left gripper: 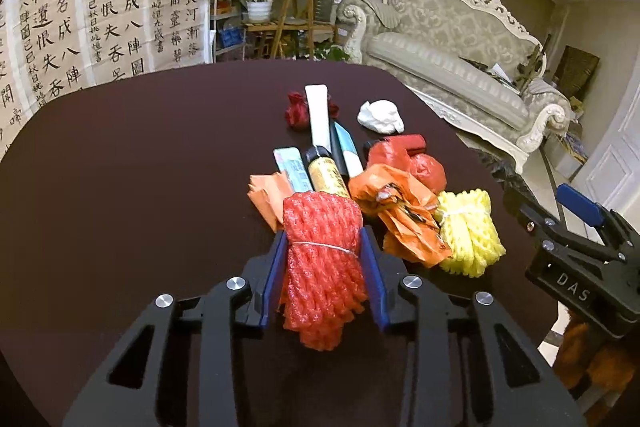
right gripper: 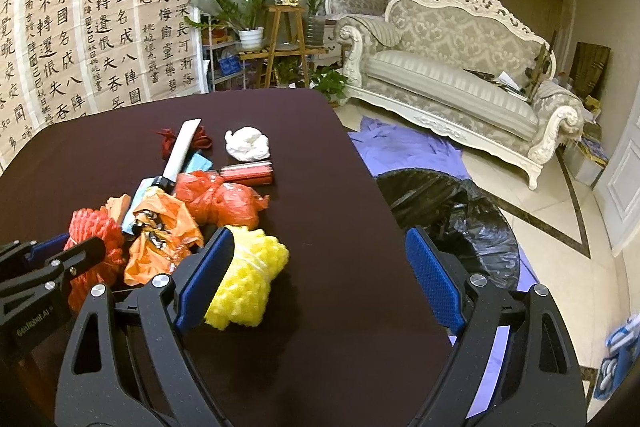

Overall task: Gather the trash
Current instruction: 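Grasp the red mesh sleeve with the left tool while the right tool grasps the orange bag, then carry the red mesh sleeve and orange bag over the black bin with both tools, then open both tools to drop the sleeve and bag into the bin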

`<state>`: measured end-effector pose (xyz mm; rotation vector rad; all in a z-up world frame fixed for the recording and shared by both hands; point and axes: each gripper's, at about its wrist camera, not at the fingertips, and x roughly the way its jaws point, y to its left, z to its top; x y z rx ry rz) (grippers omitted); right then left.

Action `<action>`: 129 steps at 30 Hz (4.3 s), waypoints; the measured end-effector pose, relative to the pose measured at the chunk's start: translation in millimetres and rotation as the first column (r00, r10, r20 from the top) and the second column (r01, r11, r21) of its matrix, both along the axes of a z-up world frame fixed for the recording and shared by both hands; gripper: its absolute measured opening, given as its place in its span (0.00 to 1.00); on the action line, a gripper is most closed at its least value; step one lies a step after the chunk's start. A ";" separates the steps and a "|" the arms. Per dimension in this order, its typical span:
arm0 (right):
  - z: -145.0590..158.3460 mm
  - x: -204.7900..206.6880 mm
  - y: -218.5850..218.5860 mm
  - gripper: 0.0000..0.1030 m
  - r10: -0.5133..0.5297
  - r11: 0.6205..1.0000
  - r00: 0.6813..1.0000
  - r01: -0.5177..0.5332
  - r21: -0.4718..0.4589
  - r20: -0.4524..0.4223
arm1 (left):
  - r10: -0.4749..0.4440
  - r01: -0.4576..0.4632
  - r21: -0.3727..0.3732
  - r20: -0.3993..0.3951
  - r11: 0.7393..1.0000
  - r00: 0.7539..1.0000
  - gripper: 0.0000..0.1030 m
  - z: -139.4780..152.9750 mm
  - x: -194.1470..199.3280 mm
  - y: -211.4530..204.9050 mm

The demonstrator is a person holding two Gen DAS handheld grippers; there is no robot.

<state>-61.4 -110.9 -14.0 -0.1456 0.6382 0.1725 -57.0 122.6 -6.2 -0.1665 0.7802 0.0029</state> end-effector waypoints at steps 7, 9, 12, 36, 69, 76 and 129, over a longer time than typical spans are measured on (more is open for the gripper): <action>2.4 -1.2 16.1 0.83 0.047 0.999 0.999 -0.047 0.004 0.001 | 0.039 -0.039 0.004 0.016 0.999 0.999 0.35 7.1 -4.2 16.9; 4.3 -2.8 24.1 0.83 0.072 0.997 0.997 -0.072 0.001 0.005 | 0.063 -0.063 0.016 0.023 0.998 0.998 0.35 9.3 -6.1 24.1; 4.7 -4.9 38.0 0.83 0.114 0.993 0.993 -0.114 0.003 0.003 | 0.101 -0.102 0.017 0.024 0.995 0.995 0.35 9.4 -9.1 39.1; -16.6 -3.1 89.0 0.26 0.258 0.966 0.963 -0.259 0.002 -0.079 | 0.181 -0.181 -0.025 0.003 0.983 0.983 0.35 -2.1 -15.4 79.0; -7.2 47.4 -119.3 0.26 -0.208 0.976 0.977 0.206 0.071 0.034 | -0.188 0.190 -0.007 0.099 0.982 0.977 0.35 26.3 78.2 -104.1; -17.9 66.7 -148.9 0.26 -0.253 0.963 0.967 0.251 0.095 0.014 | -0.242 0.241 0.017 0.087 0.970 0.966 0.35 21.3 108.3 -142.2; -19.3 46.8 -130.2 0.55 -0.204 0.970 0.978 0.207 0.131 -0.036 | -0.170 0.167 0.051 0.066 0.985 0.983 0.61 14.0 101.8 -114.5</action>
